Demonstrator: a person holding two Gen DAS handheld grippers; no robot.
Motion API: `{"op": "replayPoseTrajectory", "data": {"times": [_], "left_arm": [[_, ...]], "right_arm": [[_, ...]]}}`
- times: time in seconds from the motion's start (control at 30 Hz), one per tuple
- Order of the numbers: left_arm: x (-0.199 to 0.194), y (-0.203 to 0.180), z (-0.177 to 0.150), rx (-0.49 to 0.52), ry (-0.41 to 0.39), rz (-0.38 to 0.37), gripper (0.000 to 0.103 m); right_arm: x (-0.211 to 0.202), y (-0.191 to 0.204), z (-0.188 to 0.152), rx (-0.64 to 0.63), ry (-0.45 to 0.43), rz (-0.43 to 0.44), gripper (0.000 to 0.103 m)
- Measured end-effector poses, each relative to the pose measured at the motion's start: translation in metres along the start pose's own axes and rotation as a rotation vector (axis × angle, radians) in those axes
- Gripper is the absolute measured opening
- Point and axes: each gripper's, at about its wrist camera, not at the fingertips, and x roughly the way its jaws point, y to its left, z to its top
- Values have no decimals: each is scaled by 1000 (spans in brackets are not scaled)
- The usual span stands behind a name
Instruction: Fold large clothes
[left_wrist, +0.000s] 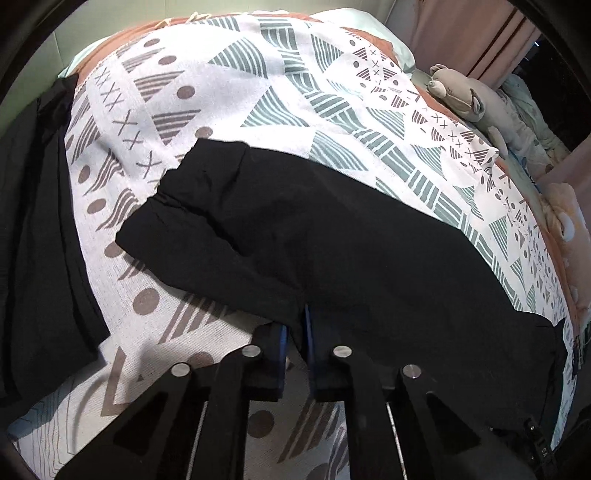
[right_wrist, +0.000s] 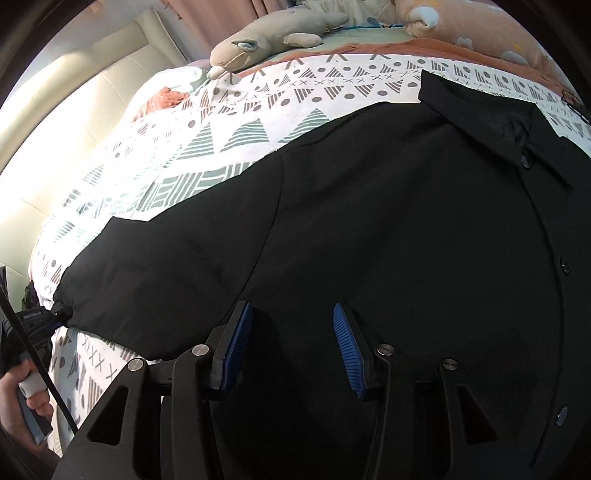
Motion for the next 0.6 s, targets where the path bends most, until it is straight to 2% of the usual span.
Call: {"op": "replayPoseTrajectory", "data": {"times": [0.17,0.2,0.23,0.3,0.43,0.6], "left_arm": [[-47,-24,12,67,-107,-44,4],[-59,-31,14,84,-127,-58,4],[-72,-40,16,106,-147,-71,4],[-96,-58,20,149,-187,-95,4],[-147,-96,19,221,-249,-177,4],[-193,-145,1,309,-292,-238,4]], "right_arm": [[-11,-12,6,60,3,102,44],[-16,-13,7,62,-2,108,47],[-24,-15,8,59,-13,104,52],[-38,-17,8,59,-45,101,79],[-78,-25,7,91,-113,118,81],[-122,-47,-5,131,-169,140,81]]}}
